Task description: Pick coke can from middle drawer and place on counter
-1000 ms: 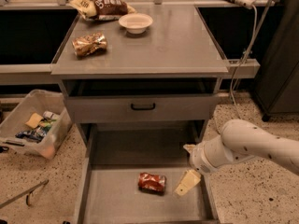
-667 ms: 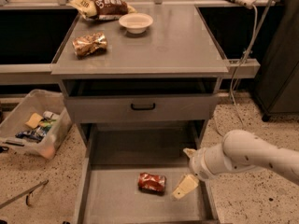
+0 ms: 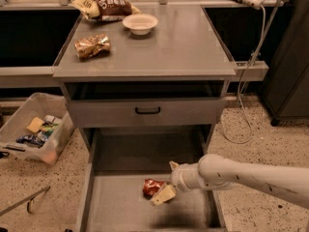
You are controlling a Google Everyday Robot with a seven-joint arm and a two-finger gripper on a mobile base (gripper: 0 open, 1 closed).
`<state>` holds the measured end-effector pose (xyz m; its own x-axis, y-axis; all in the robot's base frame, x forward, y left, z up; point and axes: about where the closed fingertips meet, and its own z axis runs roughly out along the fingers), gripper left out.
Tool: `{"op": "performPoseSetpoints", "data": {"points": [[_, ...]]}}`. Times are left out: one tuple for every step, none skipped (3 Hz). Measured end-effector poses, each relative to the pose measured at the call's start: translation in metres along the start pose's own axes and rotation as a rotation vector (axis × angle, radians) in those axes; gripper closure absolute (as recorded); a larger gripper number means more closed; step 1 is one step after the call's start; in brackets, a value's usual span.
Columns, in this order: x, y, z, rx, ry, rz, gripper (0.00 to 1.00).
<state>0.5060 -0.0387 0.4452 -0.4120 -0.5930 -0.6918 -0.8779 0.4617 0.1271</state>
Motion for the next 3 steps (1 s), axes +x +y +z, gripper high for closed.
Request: {"op": "performPoseSetpoints", "data": {"points": [[0.000,0.000,0.000,0.000,0.000,0.000,0.00],[0.008,-0.001,0.019,-0.030,-0.006,0.023,0.00],[0.028,-0.004,0.084,-0.057,0.024,0.038,0.00]]}}
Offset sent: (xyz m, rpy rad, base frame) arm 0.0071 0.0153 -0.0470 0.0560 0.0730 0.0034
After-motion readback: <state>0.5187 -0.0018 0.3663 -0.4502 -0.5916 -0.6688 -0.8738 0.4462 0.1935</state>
